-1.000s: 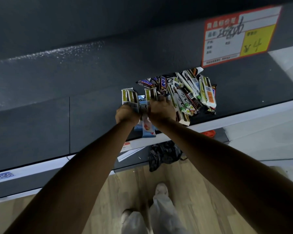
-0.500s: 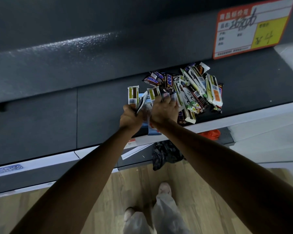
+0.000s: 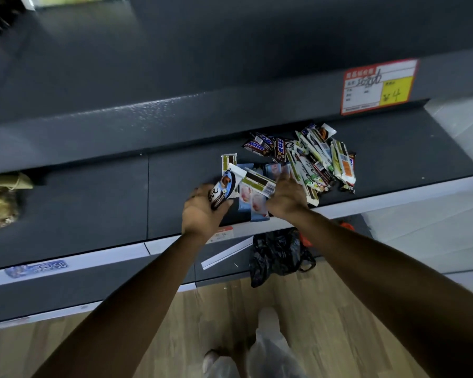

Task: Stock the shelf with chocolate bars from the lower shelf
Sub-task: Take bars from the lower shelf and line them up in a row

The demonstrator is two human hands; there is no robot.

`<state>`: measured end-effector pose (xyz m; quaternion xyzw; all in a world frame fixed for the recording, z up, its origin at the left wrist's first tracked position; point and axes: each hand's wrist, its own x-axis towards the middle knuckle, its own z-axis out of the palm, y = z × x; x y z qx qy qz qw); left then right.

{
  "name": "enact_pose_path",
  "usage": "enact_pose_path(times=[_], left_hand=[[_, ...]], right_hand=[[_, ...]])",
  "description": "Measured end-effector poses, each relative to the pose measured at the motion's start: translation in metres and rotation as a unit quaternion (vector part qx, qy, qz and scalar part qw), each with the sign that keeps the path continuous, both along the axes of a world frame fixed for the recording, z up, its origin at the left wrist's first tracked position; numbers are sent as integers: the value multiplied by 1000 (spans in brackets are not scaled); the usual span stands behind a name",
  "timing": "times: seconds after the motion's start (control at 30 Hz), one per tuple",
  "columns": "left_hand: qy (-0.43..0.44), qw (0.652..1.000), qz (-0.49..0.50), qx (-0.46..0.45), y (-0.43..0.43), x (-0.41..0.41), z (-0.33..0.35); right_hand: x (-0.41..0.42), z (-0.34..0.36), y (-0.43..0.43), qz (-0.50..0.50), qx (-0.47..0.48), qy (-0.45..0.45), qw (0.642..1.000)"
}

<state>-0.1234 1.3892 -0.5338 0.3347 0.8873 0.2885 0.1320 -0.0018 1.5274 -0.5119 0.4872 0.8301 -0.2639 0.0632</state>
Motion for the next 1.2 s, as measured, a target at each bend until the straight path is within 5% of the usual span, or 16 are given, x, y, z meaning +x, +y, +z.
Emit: enact_pose_path(times=[0.27,0.6,0.9,1.2], left_hand=[[114,985,-100,84,-46,3,48],[314,908,-195,196,-84,2,118],[331,889,-202,245,-112,-1,199],[350,866,-156,320,-99,-24,259]], right_hand=[[27,42,-27,23,55,78,995],[41,112,-74,143,182,174,957],[39,173,-111,205,382,239,869],[29,224,-92,191,458,281,821]])
